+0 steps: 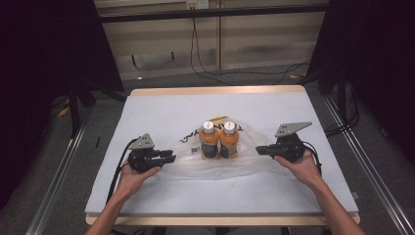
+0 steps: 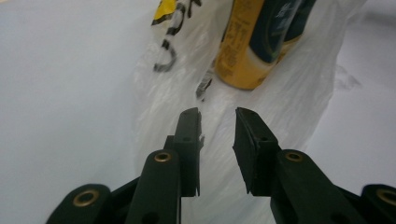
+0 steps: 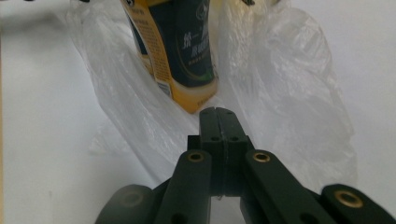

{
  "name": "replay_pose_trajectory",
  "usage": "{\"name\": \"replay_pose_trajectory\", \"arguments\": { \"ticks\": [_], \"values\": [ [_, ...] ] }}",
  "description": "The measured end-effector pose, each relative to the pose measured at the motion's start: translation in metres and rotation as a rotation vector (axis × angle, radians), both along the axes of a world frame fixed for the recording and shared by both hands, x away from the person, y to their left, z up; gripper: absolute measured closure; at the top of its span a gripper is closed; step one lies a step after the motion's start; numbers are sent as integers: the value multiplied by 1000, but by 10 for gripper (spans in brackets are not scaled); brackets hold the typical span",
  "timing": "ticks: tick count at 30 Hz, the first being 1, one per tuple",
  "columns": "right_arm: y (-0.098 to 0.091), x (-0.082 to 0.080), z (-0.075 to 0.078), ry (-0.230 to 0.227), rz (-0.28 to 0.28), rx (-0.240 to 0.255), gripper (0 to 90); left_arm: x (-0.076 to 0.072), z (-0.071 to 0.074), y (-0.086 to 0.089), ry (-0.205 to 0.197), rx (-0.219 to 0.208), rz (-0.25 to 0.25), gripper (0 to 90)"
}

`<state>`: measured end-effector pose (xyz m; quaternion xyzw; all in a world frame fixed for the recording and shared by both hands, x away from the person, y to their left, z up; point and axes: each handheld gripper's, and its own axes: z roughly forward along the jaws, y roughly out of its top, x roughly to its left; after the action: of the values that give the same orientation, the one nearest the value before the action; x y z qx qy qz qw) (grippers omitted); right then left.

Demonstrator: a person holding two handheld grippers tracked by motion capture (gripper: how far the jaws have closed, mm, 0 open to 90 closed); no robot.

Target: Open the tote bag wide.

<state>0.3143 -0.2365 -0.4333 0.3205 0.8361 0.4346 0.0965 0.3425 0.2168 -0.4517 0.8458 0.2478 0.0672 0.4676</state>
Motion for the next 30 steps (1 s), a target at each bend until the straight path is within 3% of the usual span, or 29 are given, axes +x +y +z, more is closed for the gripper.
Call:
{"name": "replay_pose_trajectory", "arguments": {
  "ticks": [8, 14, 20, 21, 26, 28, 30],
  "values": [
    [9, 9, 8, -13, 13, 34, 900, -4, 0, -23, 7, -1, -70, 855],
    [19, 18, 14, -24, 38, 30, 900, -1, 4, -46, 9, -45, -101, 900],
    [27, 32, 16, -24, 42, 21, 900, 1, 6, -78, -6, -13, -148, 900],
    [29, 34, 16, -25, 38, 12, 900, 3, 6, -83, -1, -27, -149, 900],
    [33, 42, 9, -2, 42, 15, 900, 7, 7, -104, -5, -6, -174, 900],
    [35, 43, 8, 4, 46, 11, 900, 7, 3, -111, 5, -17, -180, 900],
    [38, 45, 8, 5, 49, 5, 900, 7, 0, -117, -3, 13, -188, 900]
  ]
}}
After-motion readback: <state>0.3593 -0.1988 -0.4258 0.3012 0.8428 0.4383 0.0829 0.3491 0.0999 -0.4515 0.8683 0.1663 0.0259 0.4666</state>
